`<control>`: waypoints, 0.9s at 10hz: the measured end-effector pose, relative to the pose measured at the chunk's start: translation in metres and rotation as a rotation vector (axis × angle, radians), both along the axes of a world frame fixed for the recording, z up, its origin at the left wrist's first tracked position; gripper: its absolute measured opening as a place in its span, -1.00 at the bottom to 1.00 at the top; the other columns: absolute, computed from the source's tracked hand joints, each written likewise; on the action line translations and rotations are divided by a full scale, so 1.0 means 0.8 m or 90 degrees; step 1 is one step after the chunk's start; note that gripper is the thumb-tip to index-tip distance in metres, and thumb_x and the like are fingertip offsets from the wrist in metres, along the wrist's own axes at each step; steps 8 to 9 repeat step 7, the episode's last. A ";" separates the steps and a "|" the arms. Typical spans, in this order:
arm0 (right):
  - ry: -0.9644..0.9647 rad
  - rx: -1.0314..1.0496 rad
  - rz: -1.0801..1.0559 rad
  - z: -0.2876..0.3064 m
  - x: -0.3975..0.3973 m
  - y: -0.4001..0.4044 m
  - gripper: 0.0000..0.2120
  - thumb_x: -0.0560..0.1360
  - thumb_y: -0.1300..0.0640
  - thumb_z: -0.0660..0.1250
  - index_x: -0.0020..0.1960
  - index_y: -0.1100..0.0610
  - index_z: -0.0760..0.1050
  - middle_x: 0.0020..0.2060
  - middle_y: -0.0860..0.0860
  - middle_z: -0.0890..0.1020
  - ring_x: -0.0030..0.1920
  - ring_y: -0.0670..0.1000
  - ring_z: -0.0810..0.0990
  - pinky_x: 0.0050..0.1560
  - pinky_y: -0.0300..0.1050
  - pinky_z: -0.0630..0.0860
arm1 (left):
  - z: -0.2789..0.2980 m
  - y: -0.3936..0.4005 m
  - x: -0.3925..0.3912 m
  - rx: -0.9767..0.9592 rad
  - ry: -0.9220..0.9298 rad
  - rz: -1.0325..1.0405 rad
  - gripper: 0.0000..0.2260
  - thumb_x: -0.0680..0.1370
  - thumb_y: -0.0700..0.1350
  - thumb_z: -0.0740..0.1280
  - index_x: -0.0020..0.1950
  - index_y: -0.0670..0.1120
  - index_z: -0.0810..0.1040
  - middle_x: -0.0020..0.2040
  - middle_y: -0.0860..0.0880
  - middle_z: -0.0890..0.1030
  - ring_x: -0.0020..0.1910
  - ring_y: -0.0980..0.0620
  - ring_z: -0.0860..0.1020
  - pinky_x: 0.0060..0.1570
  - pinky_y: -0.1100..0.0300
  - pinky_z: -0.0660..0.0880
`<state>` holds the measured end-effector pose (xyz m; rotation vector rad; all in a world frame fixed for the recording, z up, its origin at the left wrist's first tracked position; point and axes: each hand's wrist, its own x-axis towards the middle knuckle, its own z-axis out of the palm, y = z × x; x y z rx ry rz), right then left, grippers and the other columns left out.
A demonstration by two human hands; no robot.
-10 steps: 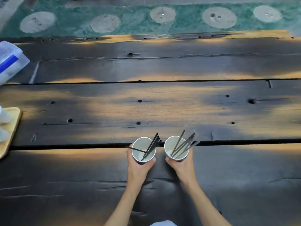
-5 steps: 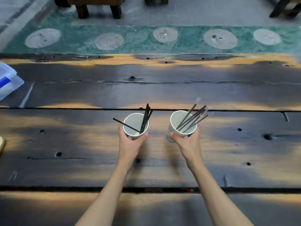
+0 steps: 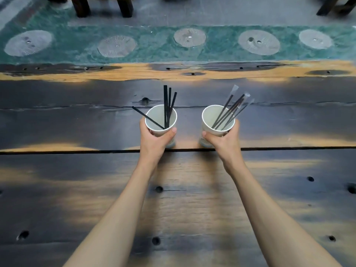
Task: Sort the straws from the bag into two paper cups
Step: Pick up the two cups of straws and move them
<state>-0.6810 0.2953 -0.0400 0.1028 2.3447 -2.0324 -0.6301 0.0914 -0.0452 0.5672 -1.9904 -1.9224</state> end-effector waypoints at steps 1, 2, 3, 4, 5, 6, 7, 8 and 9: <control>-0.004 0.020 -0.006 -0.015 -0.016 0.005 -0.26 0.28 0.11 0.59 0.32 0.03 0.26 0.17 -0.07 0.55 0.18 -0.11 0.54 0.25 -0.07 0.51 | -0.014 -0.001 -0.015 -0.013 -0.014 -0.006 -0.39 0.33 -0.02 0.61 0.24 0.23 0.37 0.16 0.21 0.58 0.09 0.34 0.57 -0.01 0.43 0.51; -0.010 0.032 0.004 -0.026 -0.022 0.006 -0.24 0.25 0.06 0.59 0.32 -0.01 0.26 0.18 -0.09 0.55 0.19 -0.12 0.54 0.29 0.01 0.50 | -0.026 -0.001 -0.025 -0.024 -0.018 -0.025 -0.38 0.32 -0.02 0.62 0.24 0.24 0.37 0.18 0.20 0.58 0.13 0.31 0.56 0.04 0.39 0.51; -0.007 0.023 0.013 -0.033 -0.023 0.006 -0.22 0.27 0.11 0.60 0.35 0.04 0.25 0.23 -0.02 0.53 0.25 -0.05 0.53 0.33 0.11 0.47 | -0.033 0.000 -0.029 -0.023 -0.010 -0.032 -0.33 0.32 -0.04 0.63 0.32 0.14 0.36 0.21 0.17 0.57 0.17 0.26 0.57 0.10 0.35 0.53; -0.012 0.004 0.022 -0.033 -0.022 0.005 -0.19 0.29 0.17 0.60 0.39 0.07 0.22 0.27 0.00 0.51 0.29 -0.03 0.50 0.36 0.13 0.45 | -0.033 0.001 -0.027 -0.011 -0.008 -0.035 -0.31 0.33 -0.09 0.62 0.35 0.09 0.35 0.21 0.15 0.57 0.18 0.24 0.57 0.12 0.28 0.54; -0.032 -0.015 0.034 -0.030 -0.015 0.008 -0.14 0.32 0.24 0.59 0.46 0.05 0.17 0.32 -0.06 0.48 0.32 -0.12 0.48 0.37 -0.04 0.43 | -0.029 0.004 -0.016 -0.012 -0.012 -0.041 -0.28 0.35 -0.15 0.61 0.40 0.07 0.32 0.26 0.15 0.54 0.21 0.27 0.55 0.13 0.31 0.52; -0.058 -0.005 0.052 -0.019 -0.004 0.013 -0.07 0.32 0.22 0.59 0.51 -0.03 0.12 0.35 -0.16 0.42 0.32 -0.27 0.43 0.29 -0.25 0.40 | -0.020 0.002 -0.003 -0.023 -0.051 -0.045 -0.19 0.35 -0.10 0.61 0.47 0.14 0.24 0.41 0.08 0.43 0.37 0.13 0.45 0.38 0.06 0.41; -0.064 0.037 0.022 0.003 0.022 0.020 -0.02 0.36 0.09 0.58 0.56 -0.05 0.03 0.50 -0.11 0.26 0.47 -0.05 0.29 0.45 -0.03 0.28 | 0.005 0.006 0.024 -0.077 -0.120 0.002 -0.10 0.35 0.04 0.60 0.54 0.19 0.13 0.51 0.03 0.28 0.47 0.10 0.26 0.48 -0.02 0.23; -0.064 0.037 0.022 0.003 0.022 0.020 -0.02 0.36 0.09 0.58 0.56 -0.05 0.03 0.50 -0.11 0.26 0.47 -0.05 0.29 0.45 -0.03 0.28 | 0.005 0.006 0.024 -0.077 -0.120 0.002 -0.10 0.35 0.04 0.60 0.54 0.19 0.13 0.51 0.03 0.28 0.47 0.10 0.26 0.48 -0.02 0.23; -0.064 0.037 0.022 0.003 0.022 0.020 -0.02 0.36 0.09 0.58 0.56 -0.05 0.03 0.50 -0.11 0.26 0.47 -0.05 0.29 0.45 -0.03 0.28 | 0.005 0.006 0.024 -0.077 -0.120 0.002 -0.10 0.35 0.04 0.60 0.54 0.19 0.13 0.51 0.03 0.28 0.47 0.10 0.26 0.48 -0.02 0.23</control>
